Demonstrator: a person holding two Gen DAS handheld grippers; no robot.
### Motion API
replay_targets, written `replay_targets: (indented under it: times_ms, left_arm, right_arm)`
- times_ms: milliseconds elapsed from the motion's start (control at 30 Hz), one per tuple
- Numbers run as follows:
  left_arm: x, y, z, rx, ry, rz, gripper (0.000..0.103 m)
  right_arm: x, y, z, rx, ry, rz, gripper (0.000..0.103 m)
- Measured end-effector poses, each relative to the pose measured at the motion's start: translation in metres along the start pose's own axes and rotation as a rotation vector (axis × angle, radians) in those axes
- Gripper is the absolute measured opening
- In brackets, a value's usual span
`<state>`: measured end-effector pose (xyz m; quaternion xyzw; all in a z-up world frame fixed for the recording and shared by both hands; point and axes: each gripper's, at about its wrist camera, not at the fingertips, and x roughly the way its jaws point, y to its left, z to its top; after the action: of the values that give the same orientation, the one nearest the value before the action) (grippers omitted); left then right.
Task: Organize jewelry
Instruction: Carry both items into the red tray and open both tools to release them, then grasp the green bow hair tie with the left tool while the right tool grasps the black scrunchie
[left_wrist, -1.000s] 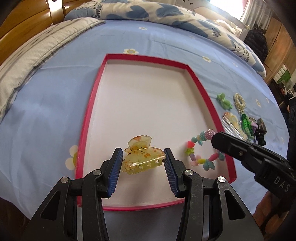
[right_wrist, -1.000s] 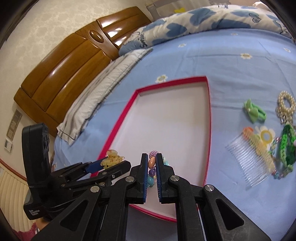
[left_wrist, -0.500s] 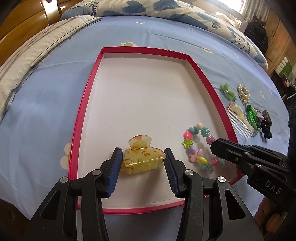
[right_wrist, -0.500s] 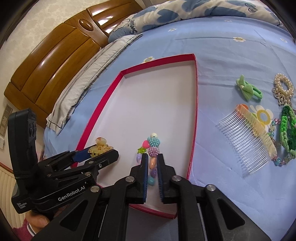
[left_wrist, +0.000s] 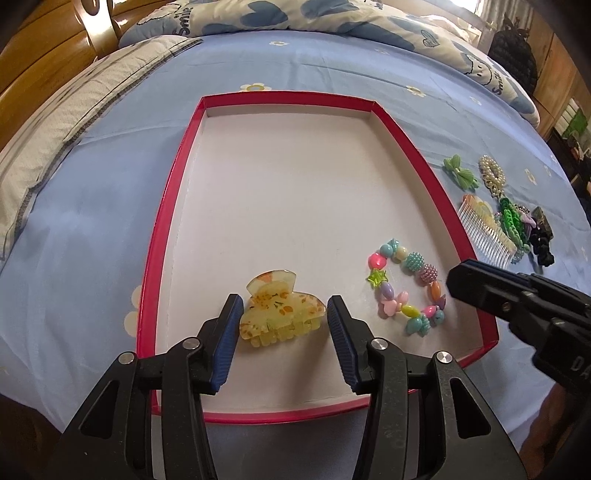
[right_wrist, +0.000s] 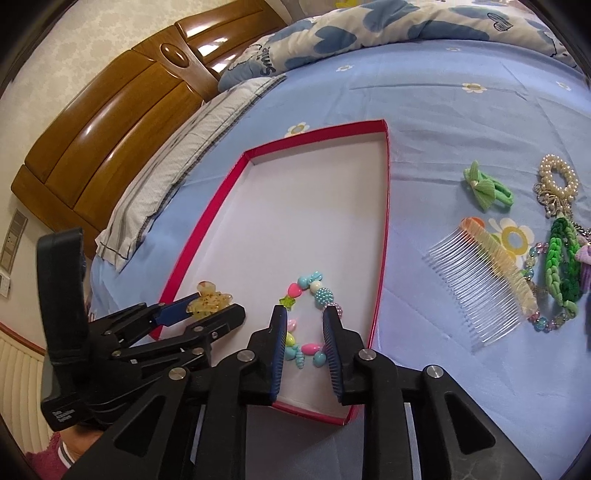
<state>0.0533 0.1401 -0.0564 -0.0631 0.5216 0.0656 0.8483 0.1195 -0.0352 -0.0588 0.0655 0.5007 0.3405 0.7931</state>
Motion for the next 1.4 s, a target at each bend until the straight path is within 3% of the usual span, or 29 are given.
replay_targets:
  times_ms: [233, 300, 467, 567, 900, 1167, 1400]
  left_arm:
    - [-0.003, 0.001, -0.002, -0.009, 0.012, 0.013, 0.057]
    - [-0.006, 0.003, -0.002, -0.014, 0.006, 0.013, 0.059]
    - [-0.025, 0.001, 0.0, -0.024, -0.039, 0.01, 0.064]
    - [-0.038, -0.005, 0.003, -0.025, -0.068, 0.001, 0.067]
    - [-0.054, -0.055, 0.018, 0.046, -0.089, -0.082, 0.074]
    - [-0.052, -0.108, 0.026, 0.126, -0.082, -0.14, 0.074]
    - [-0.042, -0.156, 0.045, 0.21, -0.092, -0.175, 0.074]
  right_arm:
    - [-0.016, -0.002, -0.001, 0.023, -0.03, 0.012, 0.026]
    - [-0.026, -0.005, -0.002, 0.033, -0.047, 0.017, 0.039]
    - [-0.058, -0.018, -0.011, 0.058, -0.1, -0.001, 0.045]
    - [-0.077, -0.035, -0.02, 0.084, -0.129, -0.044, 0.056]
    - [-0.124, -0.103, -0.045, 0.204, -0.196, -0.207, 0.058]
    - [-0.147, -0.137, -0.05, 0.264, -0.253, -0.261, 0.058]
    - [-0.143, -0.166, -0.04, 0.31, -0.231, -0.305, 0.058]
